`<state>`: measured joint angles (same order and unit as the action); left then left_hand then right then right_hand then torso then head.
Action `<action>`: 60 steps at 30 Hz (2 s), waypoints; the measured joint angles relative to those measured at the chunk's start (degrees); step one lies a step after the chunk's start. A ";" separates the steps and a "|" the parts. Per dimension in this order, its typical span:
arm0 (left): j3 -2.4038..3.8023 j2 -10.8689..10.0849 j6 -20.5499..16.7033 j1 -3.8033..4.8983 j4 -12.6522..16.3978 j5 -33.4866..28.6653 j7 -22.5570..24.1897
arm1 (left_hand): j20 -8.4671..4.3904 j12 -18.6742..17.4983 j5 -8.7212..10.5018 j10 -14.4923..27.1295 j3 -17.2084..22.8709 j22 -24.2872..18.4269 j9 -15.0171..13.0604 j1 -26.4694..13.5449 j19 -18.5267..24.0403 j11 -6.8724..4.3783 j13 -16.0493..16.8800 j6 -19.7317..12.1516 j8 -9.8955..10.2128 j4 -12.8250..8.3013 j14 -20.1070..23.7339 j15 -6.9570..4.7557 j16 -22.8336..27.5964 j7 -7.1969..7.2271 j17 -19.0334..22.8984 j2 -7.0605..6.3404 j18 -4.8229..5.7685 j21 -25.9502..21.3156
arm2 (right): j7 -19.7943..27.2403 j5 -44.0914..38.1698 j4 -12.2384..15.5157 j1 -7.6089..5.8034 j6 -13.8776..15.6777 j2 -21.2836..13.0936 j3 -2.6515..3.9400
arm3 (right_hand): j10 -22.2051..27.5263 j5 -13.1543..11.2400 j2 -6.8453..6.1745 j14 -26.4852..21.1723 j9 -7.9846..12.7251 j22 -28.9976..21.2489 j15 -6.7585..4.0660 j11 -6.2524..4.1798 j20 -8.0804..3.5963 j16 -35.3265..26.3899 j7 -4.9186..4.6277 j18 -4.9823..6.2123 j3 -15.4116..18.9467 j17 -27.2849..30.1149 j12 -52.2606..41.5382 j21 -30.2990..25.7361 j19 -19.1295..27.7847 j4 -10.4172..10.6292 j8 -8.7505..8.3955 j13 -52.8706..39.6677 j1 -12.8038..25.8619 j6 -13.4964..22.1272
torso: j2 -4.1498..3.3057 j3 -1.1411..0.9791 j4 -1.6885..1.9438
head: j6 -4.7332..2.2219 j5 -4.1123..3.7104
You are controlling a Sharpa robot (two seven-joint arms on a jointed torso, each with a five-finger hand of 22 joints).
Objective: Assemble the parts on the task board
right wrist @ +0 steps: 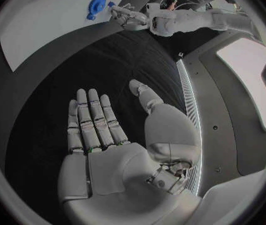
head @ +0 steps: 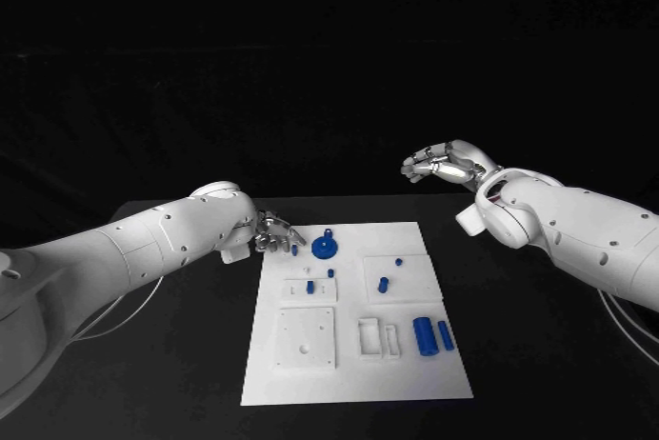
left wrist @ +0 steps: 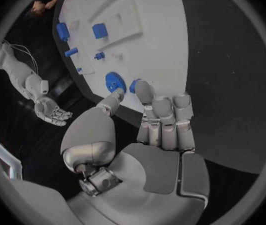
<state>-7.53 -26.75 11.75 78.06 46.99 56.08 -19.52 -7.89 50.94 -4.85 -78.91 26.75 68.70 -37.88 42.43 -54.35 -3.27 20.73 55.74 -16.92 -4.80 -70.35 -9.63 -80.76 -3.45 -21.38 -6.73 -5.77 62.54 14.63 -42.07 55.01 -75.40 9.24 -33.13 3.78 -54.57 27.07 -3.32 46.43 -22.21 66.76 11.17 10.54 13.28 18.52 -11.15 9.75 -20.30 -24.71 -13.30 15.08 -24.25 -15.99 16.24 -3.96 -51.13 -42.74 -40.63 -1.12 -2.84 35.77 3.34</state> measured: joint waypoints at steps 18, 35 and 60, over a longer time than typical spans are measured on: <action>0.00 0.07 0.96 -0.04 0.00 -0.32 0.52 | 0.00 0.00 -1.09 -0.01 -1.10 0.30 -0.08 3.13 0.00 -0.01 0.07 0.48 -0.24 -4.71 -0.01 0.01 0.00 -0.03 -0.19 5.61 0.00 0.00 | 0.00 0.00 -0.31 0.00 0.00 0.25 0.00 | 0.00 0.00 0.00 0.00 0.05 0.05 0.00 0.00 0.00 0.00 0.00 0.00 0.00 0.00 0.00 0.00 0.00 0.00 0.00 0.00 0.00 0.00 | -0.04 -0.03 -0.01 | 0.13 0.00; -0.01 0.06 0.87 -0.07 0.09 -1.44 0.73 | 0.05 0.00 1.59 -0.83 5.01 0.51 -0.35 9.62 -0.06 -0.82 -0.06 3.95 -1.69 -7.92 -0.39 -0.11 0.00 0.86 -0.45 8.35 0.00 0.00 | -0.01 0.00 -0.41 0.00 -0.01 0.27 0.00 | 0.00 0.00 0.10 0.00 0.09 0.09 0.00 0.00 0.00 0.00 0.01 0.00 0.00 0.05 0.00 0.00 0.00 0.00 0.00 0.00 0.10 0.00 | -0.02 -0.02 -0.02 | 0.31 -0.02; -0.02 -11.26 -8.52 -0.12 17.84 -5.20 0.08 | -0.72 1.66 1.14 -2.47 8.53 1.19 -0.40 11.00 -2.40 -2.07 0.02 5.30 -2.90 -8.96 -1.89 -0.87 -1.85 0.47 -1.46 7.69 0.01 0.68 | -0.03 0.09 -0.54 0.01 0.00 -0.44 0.00 | 0.00 0.27 0.23 0.00 0.15 0.14 0.00 0.00 0.00 0.00 0.01 0.00 0.16 0.11 0.22 -0.24 0.00 0.16 0.00 -0.01 0.22 -0.01 | 0.29 -0.14 0.47 | 0.25 0.15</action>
<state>-7.55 -38.00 3.22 77.94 64.83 50.88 -19.45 -8.61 52.59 -3.71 -81.38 35.28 69.89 -38.29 53.43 -56.75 -5.34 20.76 61.04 -19.81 -13.76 -72.24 -10.50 -82.61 -2.98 -22.84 0.96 -5.77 63.22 14.60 -41.98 54.46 -75.40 9.24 -33.57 3.78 -54.57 27.35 -3.10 46.43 -22.06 66.90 11.17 10.54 13.28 18.52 -11.14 9.76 -20.14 -24.60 -13.08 14.84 -24.25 -15.83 16.24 -3.96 -50.91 -42.75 -40.34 -1.26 -2.37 36.01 3.49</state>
